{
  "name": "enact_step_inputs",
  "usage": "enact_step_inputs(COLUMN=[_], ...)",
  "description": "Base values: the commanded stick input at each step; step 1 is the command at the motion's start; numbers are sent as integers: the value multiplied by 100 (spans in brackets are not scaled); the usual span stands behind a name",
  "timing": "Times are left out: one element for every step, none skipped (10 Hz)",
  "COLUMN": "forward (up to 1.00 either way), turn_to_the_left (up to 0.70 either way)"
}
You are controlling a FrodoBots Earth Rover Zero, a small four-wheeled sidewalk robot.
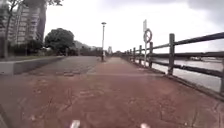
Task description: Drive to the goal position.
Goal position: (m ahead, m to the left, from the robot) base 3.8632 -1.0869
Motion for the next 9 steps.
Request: enact_step_inputs(forward=[70, 70, 70, 70, 70, 70, 70, 70, 70], turn_to_the_left=[27, 27, 24, 3, 0, 0, 0, 0, 0])
